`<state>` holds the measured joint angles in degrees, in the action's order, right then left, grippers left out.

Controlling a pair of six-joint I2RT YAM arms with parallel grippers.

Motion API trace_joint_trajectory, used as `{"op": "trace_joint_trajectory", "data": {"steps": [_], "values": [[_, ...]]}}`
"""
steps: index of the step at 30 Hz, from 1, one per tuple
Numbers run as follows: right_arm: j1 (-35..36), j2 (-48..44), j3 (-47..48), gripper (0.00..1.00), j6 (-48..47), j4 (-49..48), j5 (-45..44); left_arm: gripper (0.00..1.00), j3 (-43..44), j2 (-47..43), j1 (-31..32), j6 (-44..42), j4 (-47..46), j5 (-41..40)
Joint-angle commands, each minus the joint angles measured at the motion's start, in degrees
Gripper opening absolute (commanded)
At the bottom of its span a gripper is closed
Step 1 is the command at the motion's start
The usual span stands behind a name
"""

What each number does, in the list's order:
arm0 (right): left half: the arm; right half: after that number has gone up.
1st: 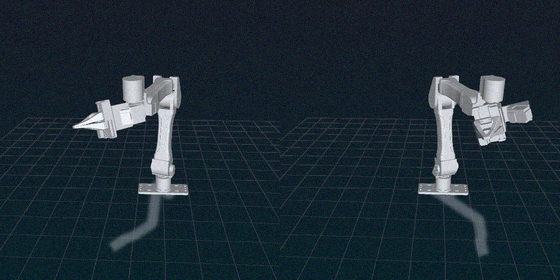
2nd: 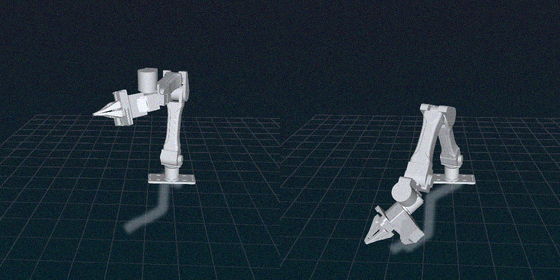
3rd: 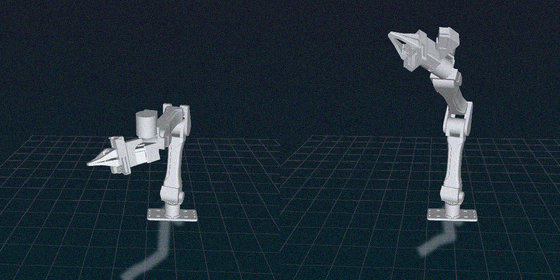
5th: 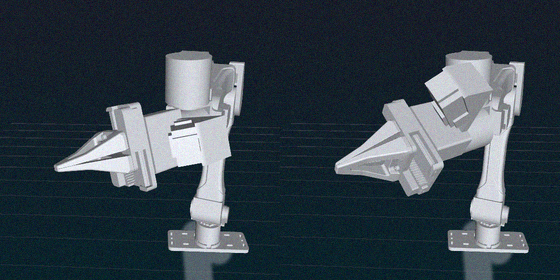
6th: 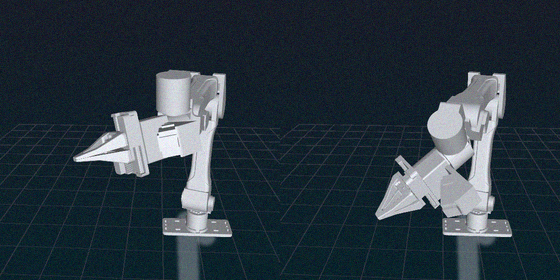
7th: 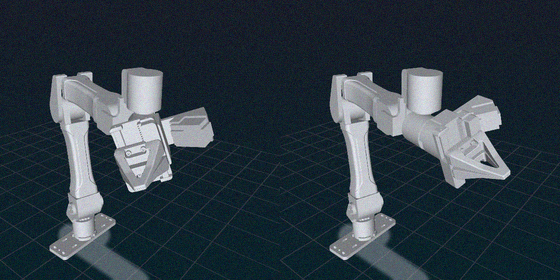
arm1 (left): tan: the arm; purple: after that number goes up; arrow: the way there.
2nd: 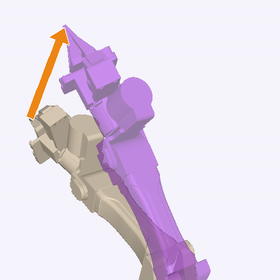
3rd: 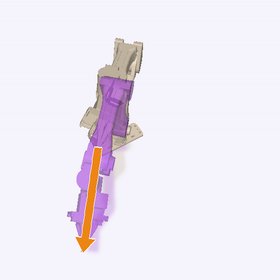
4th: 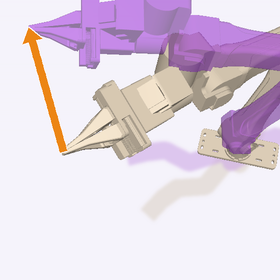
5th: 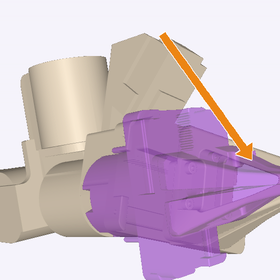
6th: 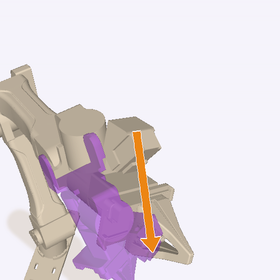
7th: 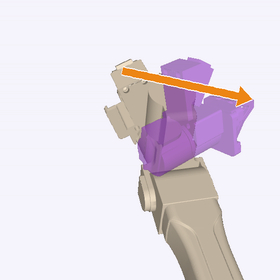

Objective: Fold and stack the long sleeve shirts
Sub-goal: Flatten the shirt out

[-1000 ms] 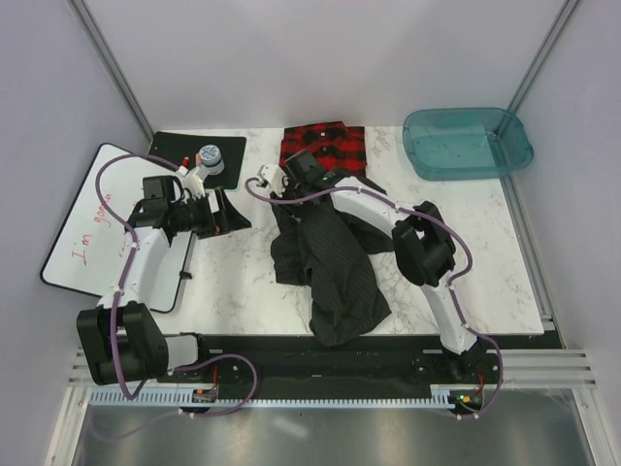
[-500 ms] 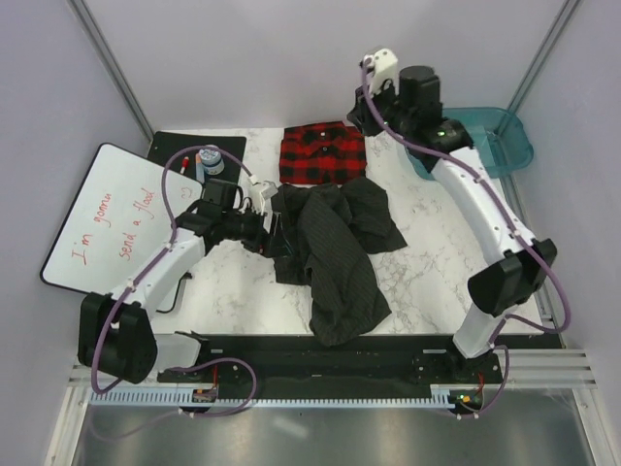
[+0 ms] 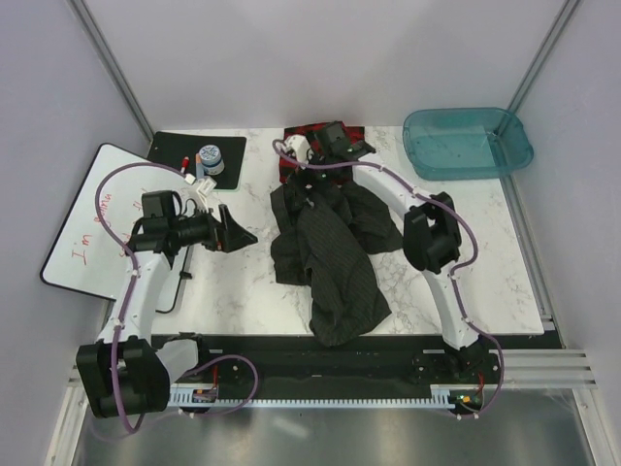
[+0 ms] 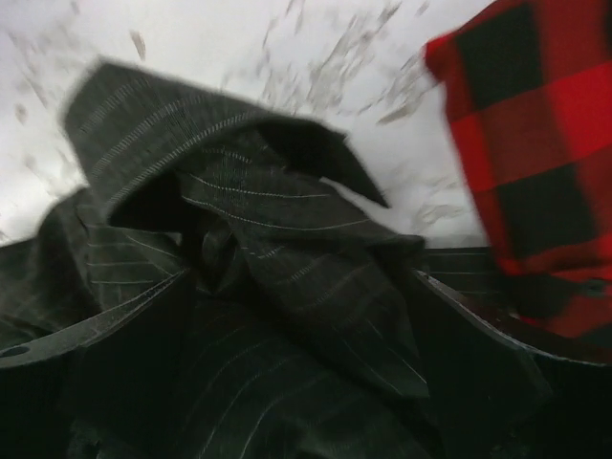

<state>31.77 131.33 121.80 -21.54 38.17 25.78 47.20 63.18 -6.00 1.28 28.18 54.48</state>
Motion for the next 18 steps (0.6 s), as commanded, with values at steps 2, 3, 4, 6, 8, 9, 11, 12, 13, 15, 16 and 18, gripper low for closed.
{"op": "trace_joint_trajectory", "data": {"steps": [2,3,4,6,8,9,11,12,13,15,16,18], "values": [[3.64,2.6,4.5,0.98,-9.31,2.35,-3.36,0.99,-0.87,-0.95,-0.59,-1.63,1.44,1.95],[4.43,3.23,4.59,0.98,-9.57,2.34,-3.89,0.99,-1.32,-0.43,-0.68,0.46,0.83,1.6],[4.7,3.76,4.68,0.91,-9.49,2.08,-4.5,0.98,-1.84,0.01,-0.68,2.22,-0.66,1.94],[5.23,4.99,5.11,0.71,-8.96,1.03,-6.17,0.95,-3.07,0.89,-0.68,4.16,-2.6,2.65],[5.15,5.52,7.48,0.42,-7.13,1.2,-7.05,0.93,-4.39,1.86,-0.51,6.62,-4.71,3.44],[4.8,5.26,8.62,0.32,-6.24,1.2,-7.32,0.9,-4.75,2.12,-0.59,7.15,-5.24,4.57],[4.09,3.25,11.44,0.0,-1.26,0.07,-6.8,0.89,-6.23,1.52,-0.16,7.51,-6.47,4.76],[3.31,2.28,12.58,0.0,0.69,-0.98,-6.53,0.89,-6.68,1.16,0.2,7.6,-7.0,4.85],[2.78,1.22,12.76,0.0,2.97,-2.13,-6.53,0.89,-7.29,0.81,0.63,7.69,-7.52,4.59],[1.11,-2.29,12.06,0.0,10.24,-6.87,-8.02,0.89,-8.26,0.28,3.17,7.69,-8.76,3.02],[0.32,-3.35,11.62,0.0,12.64,-9.49,-9.16,0.9,-8.26,0.19,4.67,8.03,-9.28,1.61],[-2.22,-6.42,9.09,0.0,21.21,-12.14,-10.22,0.91,-8.44,-0.95,11.13,8.91,-12.6,-3.9]]}}
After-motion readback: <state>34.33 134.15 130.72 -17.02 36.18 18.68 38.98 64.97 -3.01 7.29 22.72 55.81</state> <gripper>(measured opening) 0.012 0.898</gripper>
